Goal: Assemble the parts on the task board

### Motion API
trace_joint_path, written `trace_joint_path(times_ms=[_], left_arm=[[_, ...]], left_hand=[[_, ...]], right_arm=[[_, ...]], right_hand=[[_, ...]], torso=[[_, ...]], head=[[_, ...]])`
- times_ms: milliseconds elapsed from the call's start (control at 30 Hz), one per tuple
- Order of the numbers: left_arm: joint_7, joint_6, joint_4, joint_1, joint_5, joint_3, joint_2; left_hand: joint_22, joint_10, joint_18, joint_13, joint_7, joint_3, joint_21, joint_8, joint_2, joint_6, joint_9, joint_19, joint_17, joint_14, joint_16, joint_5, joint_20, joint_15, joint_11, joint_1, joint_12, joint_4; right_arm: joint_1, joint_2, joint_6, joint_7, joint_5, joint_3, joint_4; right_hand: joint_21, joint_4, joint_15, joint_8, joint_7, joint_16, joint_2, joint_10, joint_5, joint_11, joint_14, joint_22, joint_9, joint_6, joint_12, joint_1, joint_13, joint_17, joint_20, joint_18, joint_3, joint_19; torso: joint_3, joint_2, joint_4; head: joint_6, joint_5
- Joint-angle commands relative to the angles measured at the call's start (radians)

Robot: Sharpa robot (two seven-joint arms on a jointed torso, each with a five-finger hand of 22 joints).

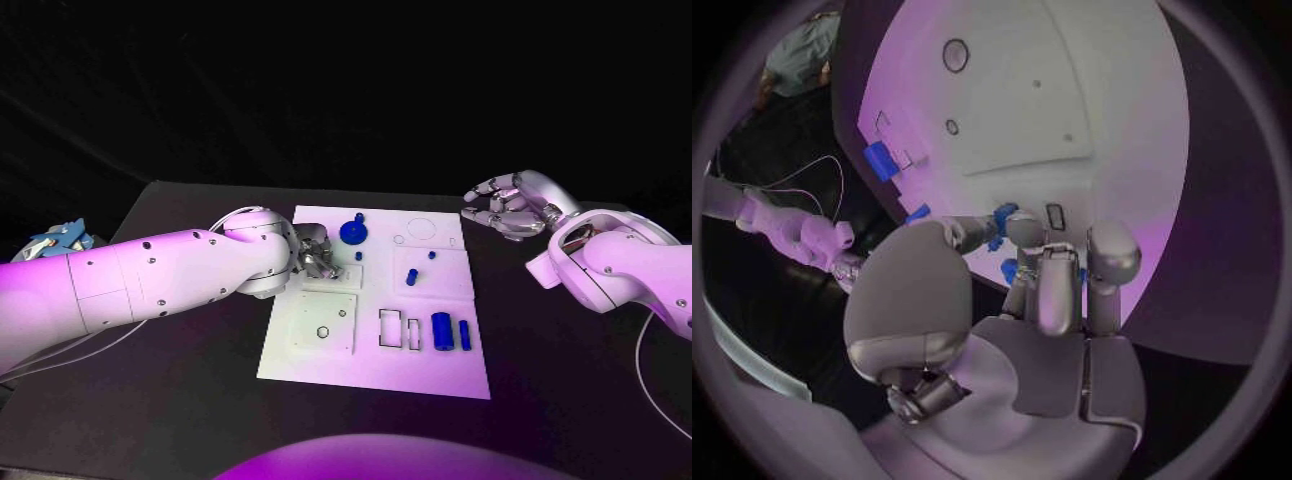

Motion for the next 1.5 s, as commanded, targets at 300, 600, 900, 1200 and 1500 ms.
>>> trace_joint_path(times_ms=[300, 600, 900, 1200, 1500], left_arm=[[-0.021, 0.036, -0.008, -0.002, 0.042, -0.002, 0.006], [-0.037, 0.062, -0.023, -0.002, 0.101, -0.002, 0.016], [-0.047, 0.076, -0.035, -0.001, 0.117, -0.002, 0.023], [-0.053, 0.083, -0.045, 0.000, 0.121, -0.002, 0.028], [-0.055, 0.082, -0.057, 0.000, 0.121, -0.002, 0.031]], left_hand=[[0.003, 0.011, -0.013, -0.003, -0.030, 0.150, 0.005, 0.003, 0.010, 0.036, -0.004, 0.008, 0.054, 0.055, 0.004, 0.003, -0.003, -0.006, 0.001, -0.004, 0.007, -0.155], [0.002, 0.011, -0.014, -0.016, -0.031, 0.125, 0.005, 0.007, 0.026, 0.042, -0.007, 0.009, 0.054, 0.055, 0.004, 0.003, -0.004, -0.006, 0.000, -0.032, 0.009, -0.128], [0.008, 0.011, -0.015, -0.023, -0.033, 0.101, 0.006, 0.009, 0.028, 0.045, -0.010, 0.012, 0.055, 0.055, 0.004, 0.003, -0.005, -0.007, -0.001, -0.051, 0.012, -0.113], [0.014, 0.012, -0.016, -0.026, -0.035, 0.079, 0.008, 0.009, 0.024, 0.047, -0.013, 0.016, 0.055, 0.055, 0.004, 0.003, -0.006, -0.008, -0.003, -0.069, 0.017, -0.098], [0.015, 0.011, -0.016, -0.031, -0.037, 0.060, 0.009, 0.009, 0.023, 0.050, -0.015, 0.017, 0.055, 0.055, 0.003, 0.003, -0.006, -0.009, -0.004, -0.082, 0.020, -0.085]], right_arm=[[-0.001, 0.002, 0.000, 0.006, -0.002, 0.000, 0.000], [-0.001, 0.001, 0.001, 0.004, 0.014, 0.000, 0.001], [-0.001, 0.001, 0.002, 0.003, 0.023, 0.000, 0.000], [-0.001, 0.001, 0.002, 0.003, 0.024, 0.000, -0.001], [-0.001, 0.001, 0.001, 0.003, 0.024, 0.000, -0.002]], right_hand=[[-0.002, 0.004, -0.009, 0.003, -0.001, -0.004, 0.003, -0.002, 0.007, -0.002, 0.061, -0.001, -0.001, -0.002, -0.004, -0.011, -0.001, 0.099, -0.001, 0.020, -0.001, -0.004], [-0.002, 0.004, -0.009, 0.003, -0.001, -0.004, 0.003, -0.002, 0.007, -0.002, 0.061, -0.001, -0.001, -0.002, -0.004, -0.011, -0.001, 0.099, -0.001, 0.020, -0.001, -0.004], [-0.004, 0.006, -0.009, 0.005, -0.001, -0.006, 0.003, -0.003, 0.007, -0.002, 0.061, -0.003, -0.001, -0.003, -0.005, -0.011, -0.003, 0.097, -0.001, 0.020, -0.001, -0.004], [-0.004, 0.006, -0.009, 0.005, -0.001, -0.006, 0.003, -0.003, 0.007, -0.002, 0.061, -0.003, -0.001, -0.003, -0.005, -0.011, -0.003, 0.097, -0.001, 0.020, -0.001, -0.004], [-0.006, 0.008, -0.009, 0.006, -0.002, -0.005, 0.004, -0.002, 0.008, -0.002, 0.061, -0.004, -0.002, -0.003, -0.004, -0.011, -0.002, 0.098, -0.001, 0.020, -0.001, -0.005]], torso=[[0.0003, 0.000, -0.0003], [0.0008, 0.000, 0.0013], [0.0011, -0.001, -0.0010], [0.0005, -0.001, 0.0006], [0.0004, -0.001, 0.0003]], head=[[-0.003, -0.001], [-0.005, -0.001], [-0.008, 0.001], [-0.010, -0.001], [-0.011, -0.002]])
